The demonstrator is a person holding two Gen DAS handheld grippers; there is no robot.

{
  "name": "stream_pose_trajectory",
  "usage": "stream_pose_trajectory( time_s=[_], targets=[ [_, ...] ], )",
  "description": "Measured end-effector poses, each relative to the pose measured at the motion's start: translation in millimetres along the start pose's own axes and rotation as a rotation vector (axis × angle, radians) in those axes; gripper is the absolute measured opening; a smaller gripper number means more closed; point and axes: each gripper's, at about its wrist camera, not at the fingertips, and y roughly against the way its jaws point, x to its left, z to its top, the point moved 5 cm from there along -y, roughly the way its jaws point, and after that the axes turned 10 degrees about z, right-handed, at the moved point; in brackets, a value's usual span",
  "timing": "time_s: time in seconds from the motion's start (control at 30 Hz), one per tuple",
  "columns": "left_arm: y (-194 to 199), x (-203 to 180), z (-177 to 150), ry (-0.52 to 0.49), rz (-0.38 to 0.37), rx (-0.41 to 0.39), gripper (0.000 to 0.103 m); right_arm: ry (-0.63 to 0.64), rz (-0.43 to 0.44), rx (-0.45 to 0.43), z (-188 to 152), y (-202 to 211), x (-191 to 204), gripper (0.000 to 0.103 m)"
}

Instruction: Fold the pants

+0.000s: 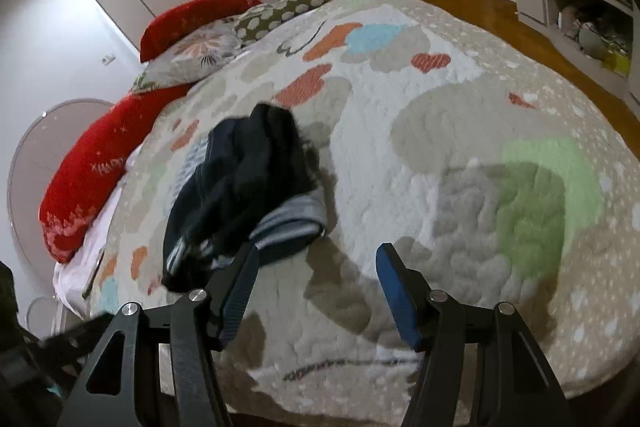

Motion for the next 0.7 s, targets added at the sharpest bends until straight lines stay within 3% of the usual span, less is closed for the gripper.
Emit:
stream_pose_trajectory(
  time_s=[0.2, 0.53, 0.7],
  targets=[
    [4, 4, 1, 0.019, 0.012, 0.005, 0.07, 0.032, -0.035, -0.002, -7, 5, 6, 0.066],
    [25, -10, 3, -0.024, 0.078, -0.037, 0.07, -0.079, -0.106, -0.04, -17, 33, -19, 0.067],
    [17, -15, 1, -0.056, 0.067, -0.026, 0.07, -0.108, -0.138, -0.057, -20, 45, -33, 0.067]
  ],
)
